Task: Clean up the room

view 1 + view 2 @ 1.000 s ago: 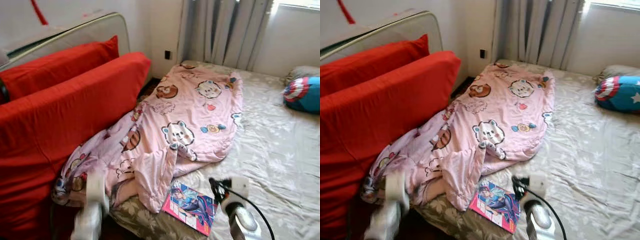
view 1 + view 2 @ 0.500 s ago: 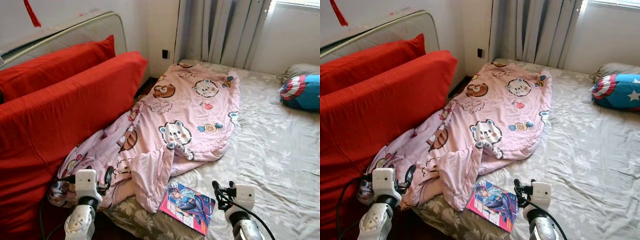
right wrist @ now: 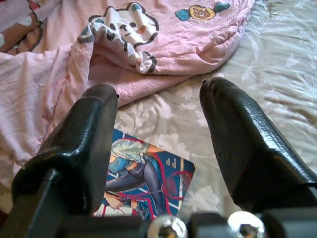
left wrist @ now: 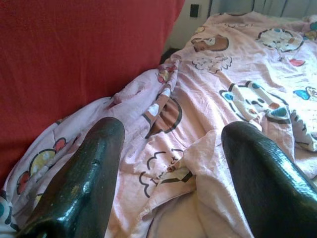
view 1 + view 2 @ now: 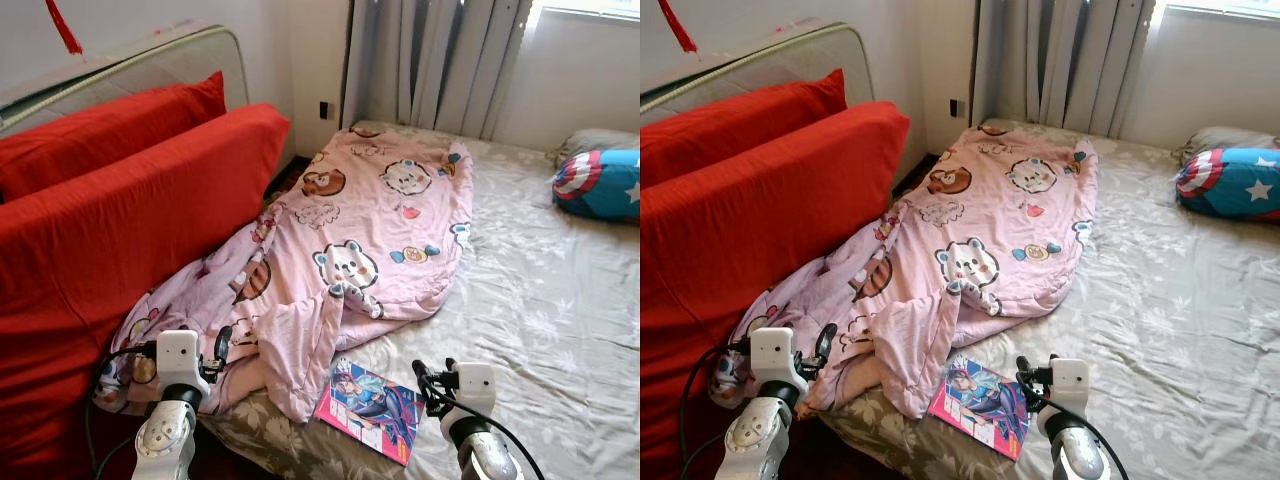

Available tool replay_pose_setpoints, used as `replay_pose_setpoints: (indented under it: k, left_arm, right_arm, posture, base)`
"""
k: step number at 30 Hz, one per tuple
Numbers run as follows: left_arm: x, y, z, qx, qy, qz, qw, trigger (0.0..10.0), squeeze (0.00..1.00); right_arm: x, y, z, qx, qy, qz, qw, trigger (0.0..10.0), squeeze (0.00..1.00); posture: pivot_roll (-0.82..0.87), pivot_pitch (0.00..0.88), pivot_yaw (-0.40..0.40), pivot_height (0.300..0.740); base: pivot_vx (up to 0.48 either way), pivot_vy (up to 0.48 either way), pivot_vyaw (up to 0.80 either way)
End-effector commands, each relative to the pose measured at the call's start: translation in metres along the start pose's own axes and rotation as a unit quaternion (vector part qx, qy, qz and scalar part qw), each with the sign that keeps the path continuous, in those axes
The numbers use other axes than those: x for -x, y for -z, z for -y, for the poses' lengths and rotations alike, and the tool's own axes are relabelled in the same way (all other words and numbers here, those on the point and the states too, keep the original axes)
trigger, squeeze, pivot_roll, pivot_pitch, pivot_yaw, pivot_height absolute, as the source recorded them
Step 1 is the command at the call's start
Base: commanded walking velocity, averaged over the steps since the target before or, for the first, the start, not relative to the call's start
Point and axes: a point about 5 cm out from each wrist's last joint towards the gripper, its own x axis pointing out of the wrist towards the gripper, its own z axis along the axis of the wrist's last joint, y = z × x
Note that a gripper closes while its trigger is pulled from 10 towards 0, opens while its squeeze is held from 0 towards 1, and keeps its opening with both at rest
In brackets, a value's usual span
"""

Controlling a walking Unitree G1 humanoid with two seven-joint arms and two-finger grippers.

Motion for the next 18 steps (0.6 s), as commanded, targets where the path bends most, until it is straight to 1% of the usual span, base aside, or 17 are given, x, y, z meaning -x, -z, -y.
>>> replay_pose_setpoints:
  k: [1,4,6,11,18]
  left_arm:
    - [0.0025,0.0011,-0.0049,0.001,-0.006,-0.008,1.0,10.0,0.0]
    - [0.0024,0.0007,-0.0058,0.004,-0.008,-0.009,1.0,10.0,0.0]
    - [0.0026,0.0001,-0.0049,0.004,-0.008,-0.011,1.0,10.0,0.0]
    - [0.0036,0.0,-0.0013,0.003,-0.003,-0.012,1.0,10.0,0.0]
    - [0.0036,-0.0011,-0.0019,-0.004,0.0,-0.016,1.0,10.0,0.0]
  right_arm:
    - [-0.0005,0.003,-0.0047,0.009,-0.005,-0.016,1.0,10.0,0.0]
    - [-0.0008,0.0033,-0.0081,0.011,-0.012,-0.017,1.0,10.0,0.0]
    - [-0.0007,0.0008,-0.0088,0.008,-0.016,-0.005,1.0,10.0,0.0]
    - [-0.0013,-0.0012,-0.007,0.006,-0.014,0.001,1.0,10.0,0.0]
    - [-0.0023,0.0017,-0.0093,0.01,-0.015,-0.014,1.0,10.0,0.0]
  posture:
    - [0.0,0.0,-0.022,0.698]
    - [0.0,0.0,-0.023,0.678]
    - [0.0,0.0,-0.023,0.669]
    - [0.0,0.0,-0.023,0.669]
    - [0.02,0.0,-0.017,0.669]
  base:
    - [0.0,0.0,0.0]
    - [0.0,0.0,0.0]
    - [0.0,0.0,0.0]
    - [0.0,0.0,0.0]
    - [0.0,0.0,0.0]
